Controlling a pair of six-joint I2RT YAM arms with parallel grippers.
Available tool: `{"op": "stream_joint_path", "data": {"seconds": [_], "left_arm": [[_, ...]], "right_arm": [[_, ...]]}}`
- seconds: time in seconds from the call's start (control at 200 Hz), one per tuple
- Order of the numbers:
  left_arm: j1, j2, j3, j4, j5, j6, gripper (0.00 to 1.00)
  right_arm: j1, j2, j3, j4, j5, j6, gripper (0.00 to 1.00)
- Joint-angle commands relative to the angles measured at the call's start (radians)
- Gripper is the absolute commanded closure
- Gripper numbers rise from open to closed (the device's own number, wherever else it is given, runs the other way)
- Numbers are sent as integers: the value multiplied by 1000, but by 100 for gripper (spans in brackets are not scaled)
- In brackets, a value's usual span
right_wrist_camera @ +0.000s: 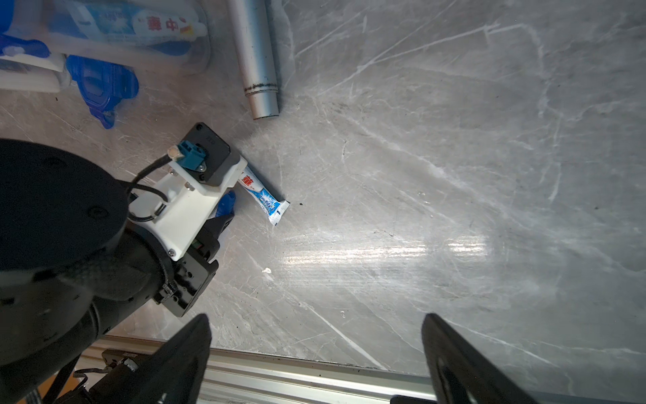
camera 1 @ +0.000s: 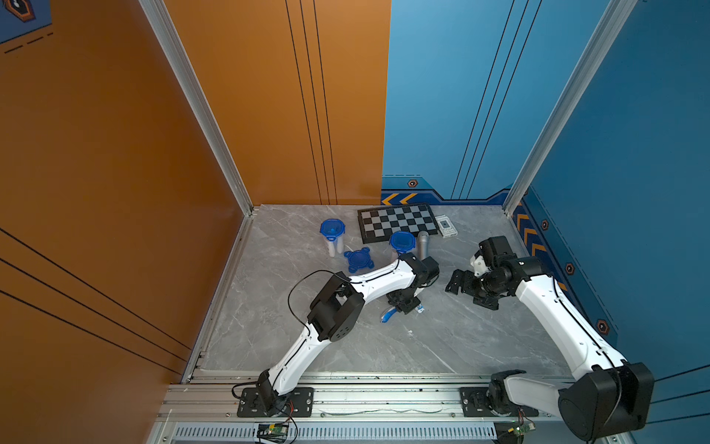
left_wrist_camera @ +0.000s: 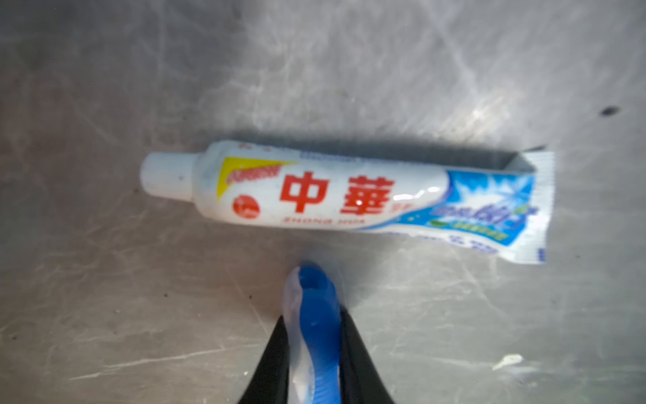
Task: Pack away toiletry kits
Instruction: Pick up the toiletry item from the center of the board, then place the toiletry item into the container.
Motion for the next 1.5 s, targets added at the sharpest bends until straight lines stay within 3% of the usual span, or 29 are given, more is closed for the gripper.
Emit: {"op": "stream_joint_path", "data": {"seconds": [0.0,0.13,0.25,0.41,0.455,0.606,0.811,0.971,1.491], "left_arm": [[-12,-118,-12,-6,-13,-2,86],[-3,-271,-81,59,34,-32,86],[-2,-473,-233,164,37,-68,87],[9,-757,-502,319,-40,-144,94],[11,-825,-564,353,-89,-163,100],[11,-1011,-749,485,-203,-220,100],[11,-1149,-939,675,-297,-252,100],[13,-1229,-1069,806,-345,-257,100],[6,-1438,-1155,677,-409,-262,100]], "right_arm": [[-6,-29,15,-33,30,-25,4],[2,-29,13,-43,46,-22,4],[45,7,43,-82,88,-35,5],[156,72,122,-100,159,-51,5],[181,97,142,-103,170,-55,4],[307,170,235,-60,174,-70,4],[440,182,255,142,73,-47,4],[482,204,277,161,71,-54,4],[488,292,266,138,117,-63,5]]}}
